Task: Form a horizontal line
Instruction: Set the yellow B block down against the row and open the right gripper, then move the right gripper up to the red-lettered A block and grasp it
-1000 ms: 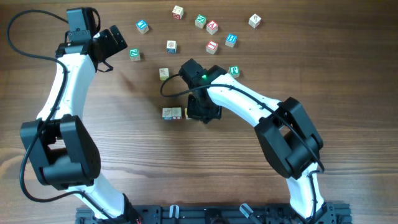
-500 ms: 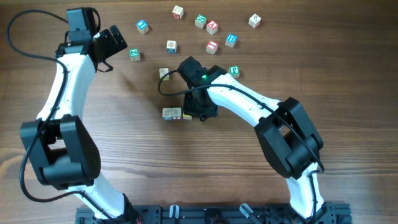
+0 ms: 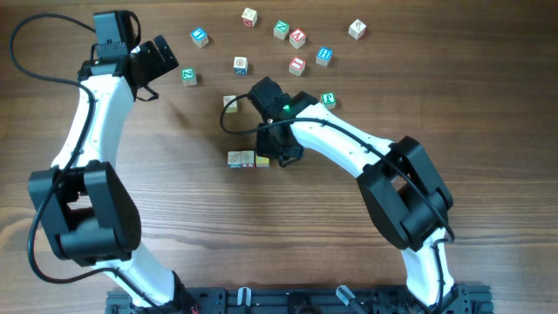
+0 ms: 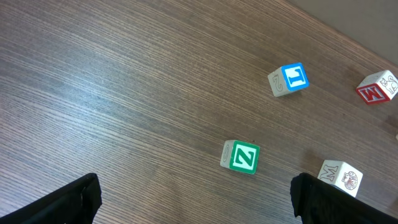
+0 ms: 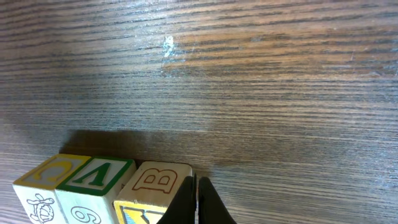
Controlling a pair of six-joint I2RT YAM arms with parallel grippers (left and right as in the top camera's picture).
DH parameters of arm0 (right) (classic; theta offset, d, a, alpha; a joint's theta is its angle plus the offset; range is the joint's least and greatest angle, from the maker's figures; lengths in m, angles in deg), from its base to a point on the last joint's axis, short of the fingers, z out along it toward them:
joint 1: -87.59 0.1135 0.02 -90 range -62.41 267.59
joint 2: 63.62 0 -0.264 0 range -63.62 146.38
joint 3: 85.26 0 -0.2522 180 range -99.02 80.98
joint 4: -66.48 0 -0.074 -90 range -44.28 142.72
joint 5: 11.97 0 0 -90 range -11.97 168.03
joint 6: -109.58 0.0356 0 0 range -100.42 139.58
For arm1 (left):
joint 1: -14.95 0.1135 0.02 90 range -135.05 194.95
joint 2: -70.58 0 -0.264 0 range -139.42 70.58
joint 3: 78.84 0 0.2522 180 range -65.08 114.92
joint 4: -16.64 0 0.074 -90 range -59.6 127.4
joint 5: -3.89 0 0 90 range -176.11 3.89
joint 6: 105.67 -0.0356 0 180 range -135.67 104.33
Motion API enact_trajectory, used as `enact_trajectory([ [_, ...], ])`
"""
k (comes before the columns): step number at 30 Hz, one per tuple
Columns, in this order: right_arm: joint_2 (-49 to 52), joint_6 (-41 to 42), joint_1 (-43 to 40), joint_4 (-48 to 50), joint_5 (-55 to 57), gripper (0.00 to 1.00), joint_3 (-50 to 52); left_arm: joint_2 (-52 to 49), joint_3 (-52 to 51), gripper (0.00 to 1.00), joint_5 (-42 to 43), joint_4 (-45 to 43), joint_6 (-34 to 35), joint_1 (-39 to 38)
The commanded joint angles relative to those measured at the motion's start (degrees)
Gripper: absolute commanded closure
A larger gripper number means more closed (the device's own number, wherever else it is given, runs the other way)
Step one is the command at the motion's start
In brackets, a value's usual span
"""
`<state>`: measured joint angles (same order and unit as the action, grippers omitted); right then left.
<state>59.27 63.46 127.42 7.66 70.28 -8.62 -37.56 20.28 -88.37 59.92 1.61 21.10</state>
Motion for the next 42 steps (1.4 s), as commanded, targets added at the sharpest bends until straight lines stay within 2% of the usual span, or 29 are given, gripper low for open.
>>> enact_trajectory([
  [1, 0.44, -0.37, 0.11, 0.15, -0.87, 0.95, 0.11, 0.11, 0.15, 0.00, 0.09, -0.15, -0.28, -0.09],
  [5, 0.44, -0.35, 0.09, -4.07, 0.44, 0.95, 0.11, 0.11, 0.15, 0.00, 0.09, -0.15, -0.28, -0.09],
  [14, 0.44, 0.07, 0.13, -0.81, -4.11, 0.95, 0.11, 0.11, 0.15, 0.00, 0.07, -0.15, -0.31, -0.09],
  [23, 0.44, 1.11, 0.13, -0.85, -4.11, 0.95, 0.11, 0.11, 0.15, 0.00, 0.09, -0.15, -0.31, -0.09],
  [25, 0.44, 1.03, 0.13, -1.44, -1.99, 0.95, 0.11, 0.11, 0.15, 0.00, 0.09, -0.17, -0.28, -0.09],
  [28, 0.44, -1.88, 0.04, -4.13, 9.66, 0.95, 0.11, 0.11, 0.15, 0.00, 0.09, -0.15, -0.31, -0.09],
  [33, 0.44, -3.48, -3.54, -4.33, 10.34, 0.94, 0.11, 0.11, 0.15, 0.00, 0.09, -0.15, -0.31, -0.09],
  [35, 0.44, -3.65, -4.50, -4.28, 10.34, 0.83, 0.11, 0.11, 0.15, 0.00, 0.09, -0.15, -0.28, -0.09],
  [39, 0.44, -4.87, -4.66, -3.78, 10.36, 0.71, 0.11, 0.11, 0.15, 0.00, 0.09, -0.15, -0.28, -0.09],
  [42, 0.44, -4.92, -4.68, -3.67, 10.40, 0.53, 0.11, 0.11, 0.15, 0.00, 0.09, -0.15, -0.28, -0.09],
])
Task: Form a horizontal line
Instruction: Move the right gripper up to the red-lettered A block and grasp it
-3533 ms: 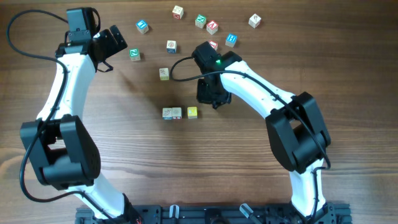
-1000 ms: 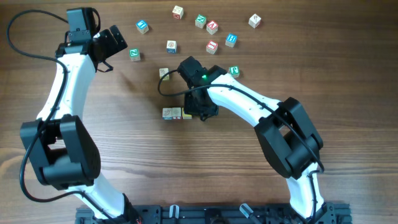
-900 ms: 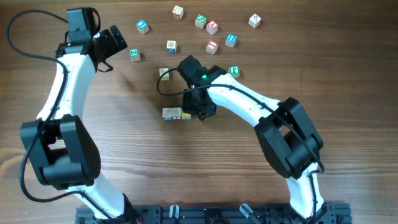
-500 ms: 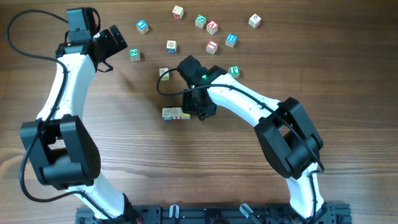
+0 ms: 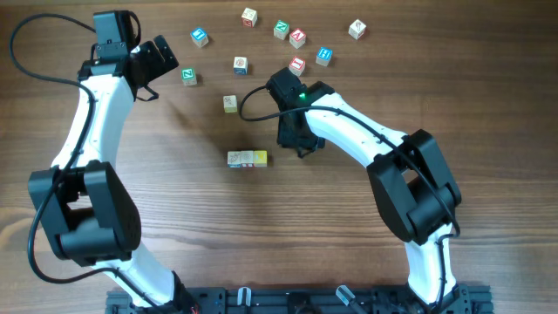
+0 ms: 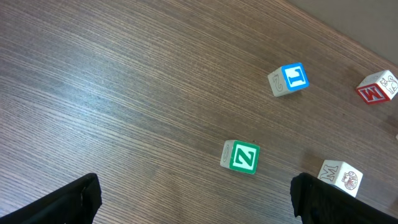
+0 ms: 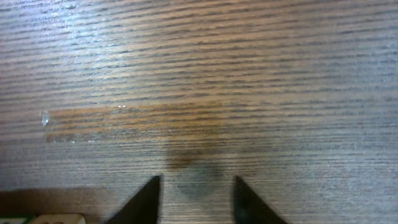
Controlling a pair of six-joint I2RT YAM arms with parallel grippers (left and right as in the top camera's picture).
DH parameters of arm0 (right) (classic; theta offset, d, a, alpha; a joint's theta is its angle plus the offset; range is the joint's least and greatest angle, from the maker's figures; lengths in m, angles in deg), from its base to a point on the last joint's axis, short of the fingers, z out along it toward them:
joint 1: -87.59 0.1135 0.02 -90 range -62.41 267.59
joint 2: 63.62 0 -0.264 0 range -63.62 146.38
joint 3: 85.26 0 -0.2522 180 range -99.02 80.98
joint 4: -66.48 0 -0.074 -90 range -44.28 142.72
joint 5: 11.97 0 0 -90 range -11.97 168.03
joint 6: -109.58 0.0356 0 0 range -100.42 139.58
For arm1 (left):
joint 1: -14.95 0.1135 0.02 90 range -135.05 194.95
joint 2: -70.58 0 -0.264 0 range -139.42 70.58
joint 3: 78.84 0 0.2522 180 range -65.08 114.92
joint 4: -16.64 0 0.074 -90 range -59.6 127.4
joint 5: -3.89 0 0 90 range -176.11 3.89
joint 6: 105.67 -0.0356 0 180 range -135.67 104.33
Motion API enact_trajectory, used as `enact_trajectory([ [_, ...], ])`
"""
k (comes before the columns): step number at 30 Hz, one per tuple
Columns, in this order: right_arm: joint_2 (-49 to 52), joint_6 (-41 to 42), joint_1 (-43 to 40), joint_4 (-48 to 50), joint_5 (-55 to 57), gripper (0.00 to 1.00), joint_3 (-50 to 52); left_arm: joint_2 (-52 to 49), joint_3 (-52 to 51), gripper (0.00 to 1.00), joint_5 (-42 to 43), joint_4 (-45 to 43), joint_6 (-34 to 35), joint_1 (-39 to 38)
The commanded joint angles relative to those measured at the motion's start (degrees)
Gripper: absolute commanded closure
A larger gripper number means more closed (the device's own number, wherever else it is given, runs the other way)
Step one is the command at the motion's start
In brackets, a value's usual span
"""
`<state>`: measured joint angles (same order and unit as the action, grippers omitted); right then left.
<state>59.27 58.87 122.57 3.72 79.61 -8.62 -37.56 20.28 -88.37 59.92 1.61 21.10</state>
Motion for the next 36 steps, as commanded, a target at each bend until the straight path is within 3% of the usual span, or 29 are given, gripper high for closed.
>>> enact_trajectory([
  [1, 0.44, -0.28, 0.17, 0.37, 1.07, 0.47, 0.11, 0.11, 0.15, 0.00, 0.09, -0.15, -0.28, -0.09],
  [6, 0.44, -0.31, 0.20, 0.48, 1.22, 0.47, 0.11, 0.11, 0.15, 0.00, 0.09, -0.15, -0.28, -0.09],
  [9, 0.44, -0.61, 0.17, 0.50, 1.20, 0.96, 0.11, 0.11, 0.15, 0.00, 0.09, -0.17, -0.31, -0.09],
  [15, -3.78, -15.47, 0.17, -2.56, 1.22, 0.96, -9.90, 0.11, 0.15, 0.00, 0.09, -0.15, -0.28, -0.09],
  [21, -8.04, -20.09, -5.03, -14.01, 1.42, 0.96, -49.13, 0.11, 0.15, 0.00, 0.09, -0.15, -0.28, -0.09],
  [22, -8.04, -21.42, -6.23, -12.59, 1.42, 0.96, -50.86, 0.11, 0.15, 0.00, 0.09, -0.15, -0.31, -0.09],
  [25, -7.15, -26.58, -9.57, -4.74, 1.44, 0.86, -50.25, 0.11, 0.15, 0.00, 0.09, -0.15, -0.28, -0.09],
  [26, -5.77, -27.96, -10.67, -2.27, 1.44, 0.73, -50.16, 0.11, 0.15, 0.00, 0.09, -0.15, -0.28, -0.09],
  [28, -2.05, -30.75, -12.20, 1.95, 1.42, 0.32, -50.16, 0.11, 0.15, 0.00, 0.09, -0.15, -0.28, -0.09],
  [29, 0.90, -31.91, -12.61, 3.89, 1.42, 0.22, -50.16, 0.11, 0.15, 0.00, 0.07, -0.15, -0.28, -0.09],
  [36, 18.21, -46.99, -12.79, 7.82, 1.40, 0.11, -50.16, 0.11, 0.15, 0.00, 0.09, -0.15, -0.28, -0.09],
])
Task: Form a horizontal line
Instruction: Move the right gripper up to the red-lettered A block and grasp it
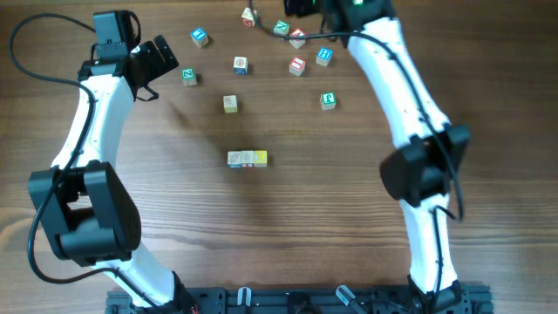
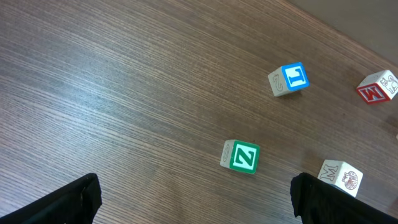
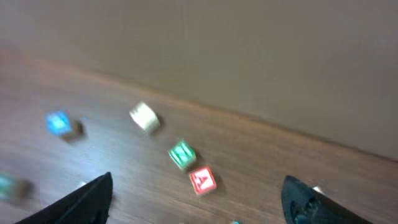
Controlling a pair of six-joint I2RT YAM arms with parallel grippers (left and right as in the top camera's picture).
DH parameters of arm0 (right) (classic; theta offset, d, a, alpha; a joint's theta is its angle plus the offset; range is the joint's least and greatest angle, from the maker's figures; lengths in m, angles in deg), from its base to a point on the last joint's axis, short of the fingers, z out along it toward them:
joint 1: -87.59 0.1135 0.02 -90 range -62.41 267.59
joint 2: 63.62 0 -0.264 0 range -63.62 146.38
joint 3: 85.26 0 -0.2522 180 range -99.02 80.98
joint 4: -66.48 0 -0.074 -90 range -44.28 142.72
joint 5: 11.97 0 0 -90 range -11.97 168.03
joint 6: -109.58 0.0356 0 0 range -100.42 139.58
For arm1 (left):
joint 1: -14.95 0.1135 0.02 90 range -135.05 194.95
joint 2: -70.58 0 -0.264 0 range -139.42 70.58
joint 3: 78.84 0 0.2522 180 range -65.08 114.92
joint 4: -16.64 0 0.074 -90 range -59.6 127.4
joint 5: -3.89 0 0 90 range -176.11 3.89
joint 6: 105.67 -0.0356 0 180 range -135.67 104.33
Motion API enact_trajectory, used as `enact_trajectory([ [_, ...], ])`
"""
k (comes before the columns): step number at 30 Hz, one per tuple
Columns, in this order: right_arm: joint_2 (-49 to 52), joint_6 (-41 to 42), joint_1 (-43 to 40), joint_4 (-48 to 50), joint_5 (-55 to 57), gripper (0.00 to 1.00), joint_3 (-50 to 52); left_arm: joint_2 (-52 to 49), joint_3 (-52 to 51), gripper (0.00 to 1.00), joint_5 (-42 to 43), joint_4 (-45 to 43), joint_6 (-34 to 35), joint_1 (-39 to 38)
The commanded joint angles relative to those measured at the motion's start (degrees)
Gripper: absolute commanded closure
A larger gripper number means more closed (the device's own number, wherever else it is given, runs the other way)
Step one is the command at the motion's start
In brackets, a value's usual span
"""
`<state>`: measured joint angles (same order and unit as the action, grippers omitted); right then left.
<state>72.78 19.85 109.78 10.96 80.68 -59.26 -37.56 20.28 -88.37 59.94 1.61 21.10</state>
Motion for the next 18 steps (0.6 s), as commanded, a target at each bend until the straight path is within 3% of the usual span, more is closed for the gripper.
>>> enact_trajectory([
  [1, 7.15, -10.23, 0.00, 0.61, 0.35, 0.11, 0.48, 0.11, 0.15, 0.00, 0.09, -0.17, -0.28, -0.09],
  [12, 16.85, -10.84, -2.60, 5.33, -6.23, 0.15, 0.48, 0.11, 0.15, 0.00, 0.09, -0.17, -0.28, -0.09],
  [18, 19.80, -12.33, -3.52, 8.74, -14.27, 0.25, 0.50, 0.11, 0.15, 0.00, 0.09, -0.17, -0.28, -0.09],
])
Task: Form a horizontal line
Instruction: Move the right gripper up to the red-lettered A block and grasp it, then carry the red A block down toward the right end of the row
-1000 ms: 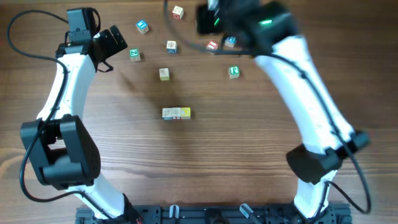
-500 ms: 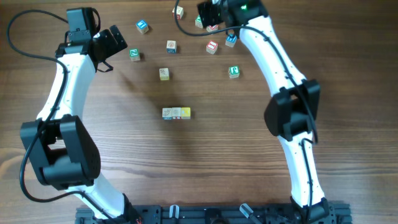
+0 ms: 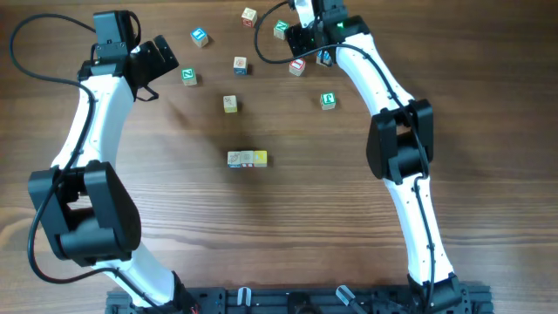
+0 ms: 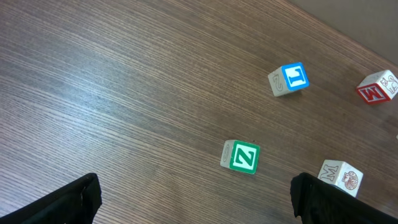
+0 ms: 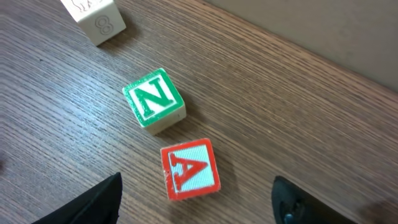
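A short row of three blocks (image 3: 248, 158) lies at the table's middle. Loose letter blocks are scattered at the far side. My right gripper (image 3: 301, 37) (image 5: 196, 202) is open among them, its fingers either side of a red A block (image 5: 189, 169). A green N block (image 5: 153, 101) and a white block marked 8 (image 5: 93, 15) lie just beyond. My left gripper (image 3: 161, 63) (image 4: 193, 199) is open at the far left with nothing between its fingers. A green Z block (image 4: 240, 156) lies ahead of it.
A blue block (image 4: 290, 79), a red M block (image 4: 378, 87) and a white M block (image 4: 340, 177) lie past the Z block. A pale block (image 3: 229, 103) and a green block (image 3: 328, 100) sit between the far cluster and the row.
My right gripper has come down from a high, distant look at the far blocks to close above the red A block, still open. The left arm and all blocks are where they were.
My right gripper was shut beside the B block at the right end of the three-block row. Then it was open, off to the row's far right. Then it was high over the far loose blocks, and now low around the red A. The left arm stayed still.
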Controlling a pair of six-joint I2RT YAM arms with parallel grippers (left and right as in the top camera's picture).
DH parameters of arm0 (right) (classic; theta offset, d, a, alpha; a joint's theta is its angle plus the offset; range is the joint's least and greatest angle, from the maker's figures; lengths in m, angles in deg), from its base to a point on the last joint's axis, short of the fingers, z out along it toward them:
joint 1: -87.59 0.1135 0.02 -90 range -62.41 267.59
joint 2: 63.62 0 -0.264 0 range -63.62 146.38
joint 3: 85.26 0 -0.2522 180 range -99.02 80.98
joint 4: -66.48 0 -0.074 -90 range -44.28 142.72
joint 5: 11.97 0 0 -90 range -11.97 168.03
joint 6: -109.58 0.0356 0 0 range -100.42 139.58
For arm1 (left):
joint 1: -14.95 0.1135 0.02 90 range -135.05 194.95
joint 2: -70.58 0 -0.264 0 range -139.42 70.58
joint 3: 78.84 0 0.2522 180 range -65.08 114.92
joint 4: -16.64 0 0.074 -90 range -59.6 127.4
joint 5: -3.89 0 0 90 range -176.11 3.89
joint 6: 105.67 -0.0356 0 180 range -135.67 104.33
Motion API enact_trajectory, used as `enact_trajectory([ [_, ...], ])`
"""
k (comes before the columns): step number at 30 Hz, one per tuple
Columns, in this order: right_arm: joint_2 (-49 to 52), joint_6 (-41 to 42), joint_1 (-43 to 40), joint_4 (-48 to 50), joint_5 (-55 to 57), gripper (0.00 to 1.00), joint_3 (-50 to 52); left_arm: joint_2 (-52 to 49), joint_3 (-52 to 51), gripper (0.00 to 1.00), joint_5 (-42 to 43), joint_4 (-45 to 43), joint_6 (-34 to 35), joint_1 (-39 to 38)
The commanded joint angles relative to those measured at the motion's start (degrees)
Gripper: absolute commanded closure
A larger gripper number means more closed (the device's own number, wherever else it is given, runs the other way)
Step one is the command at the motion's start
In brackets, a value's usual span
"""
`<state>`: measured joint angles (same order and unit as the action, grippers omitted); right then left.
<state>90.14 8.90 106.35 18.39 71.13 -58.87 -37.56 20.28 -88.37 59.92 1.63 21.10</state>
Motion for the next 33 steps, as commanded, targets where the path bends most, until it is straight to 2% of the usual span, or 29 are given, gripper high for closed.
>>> enact_trajectory([
  [1, 2.71, -1.36, -0.09, 1.53, -4.85, 0.24, 0.11, 0.11, 0.15, 0.00, 0.09, -0.17, -0.31, -0.09],
  [6, 4.68, -1.36, -0.11, 3.76, -4.59, 0.24, 0.11, 0.11, 0.15, 0.00, 0.09, -0.17, -0.31, -0.09],
  [7, 4.68, -1.33, -0.11, 4.46, -4.57, 0.30, 0.11, 0.11, 0.15, 0.00, 0.09, -0.15, -0.33, -0.09],
  [8, 4.68, -1.27, -0.09, 4.92, -4.57, 0.41, 0.11, 0.11, 0.15, 0.00, 0.09, -0.15, -0.31, -0.09],
  [9, 4.68, -1.27, -0.09, 4.94, -4.59, 0.45, 0.11, 0.11, 0.15, 0.00, 0.09, -0.15, -0.31, -0.09],
  [13, 4.68, -1.16, -0.09, 4.90, -4.59, 0.49, 0.11, 0.11, 0.15, 0.00, 0.09, -0.15, -0.31, -0.09],
  [17, 4.68, -1.16, -0.11, 4.81, -4.59, 0.58, 0.11, 0.11, 0.15, 0.00, 0.09, -0.17, -0.31, -0.09],
  [21, 4.61, -1.18, -0.11, 4.74, -4.57, 0.59, 0.09, 0.11, 0.15, 0.00, 0.09, -0.17, -0.31, -0.09],
  [25, 2.19, -1.18, -0.11, 4.85, -4.55, 0.73, 0.09, 0.11, 0.15, 0.00, 0.09, -0.15, -0.33, -0.09],
  [33, -11.65, -1.03, -0.09, 0.22, -3.06, 0.74, 0.09, 0.11, 0.15, 0.00, 0.09, -0.15, -0.31, -0.09],
])
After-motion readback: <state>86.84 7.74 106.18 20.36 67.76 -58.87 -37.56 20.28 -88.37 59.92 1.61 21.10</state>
